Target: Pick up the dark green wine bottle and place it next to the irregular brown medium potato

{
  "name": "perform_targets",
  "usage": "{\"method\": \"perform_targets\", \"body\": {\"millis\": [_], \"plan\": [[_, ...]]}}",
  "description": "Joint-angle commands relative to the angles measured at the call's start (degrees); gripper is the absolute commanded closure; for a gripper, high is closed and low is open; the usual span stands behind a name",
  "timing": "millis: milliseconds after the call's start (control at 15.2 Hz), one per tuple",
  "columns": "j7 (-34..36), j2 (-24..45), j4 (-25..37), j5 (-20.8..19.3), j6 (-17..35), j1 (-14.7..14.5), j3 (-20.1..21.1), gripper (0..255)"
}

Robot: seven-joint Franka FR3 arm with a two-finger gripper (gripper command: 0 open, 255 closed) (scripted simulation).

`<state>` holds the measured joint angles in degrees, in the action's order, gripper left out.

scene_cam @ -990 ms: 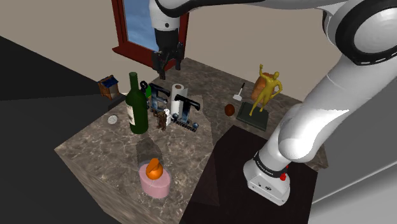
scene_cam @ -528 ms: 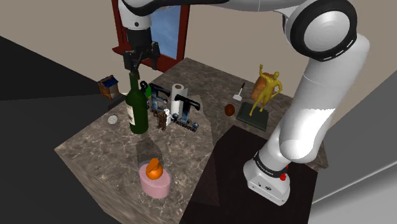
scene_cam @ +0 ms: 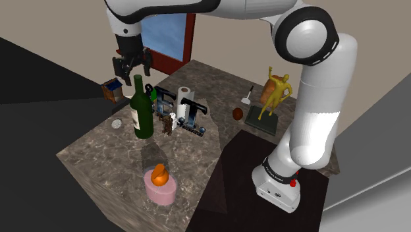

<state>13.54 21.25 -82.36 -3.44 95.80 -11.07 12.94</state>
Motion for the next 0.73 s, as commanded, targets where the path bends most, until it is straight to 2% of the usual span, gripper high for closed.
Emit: {"method": "perform_targets", "body": {"millis": [0,594,660], "plan": [[-0.02,-0.50,-2.32,0.08,1.86,0.13,0.00,0],[-0.01,-0.61,-3.68,0.09,3.11,0.19,-0.02,0],[-0.01,-0.61,-3.68,0.09,3.11,0.19,-0.02,255]]}}
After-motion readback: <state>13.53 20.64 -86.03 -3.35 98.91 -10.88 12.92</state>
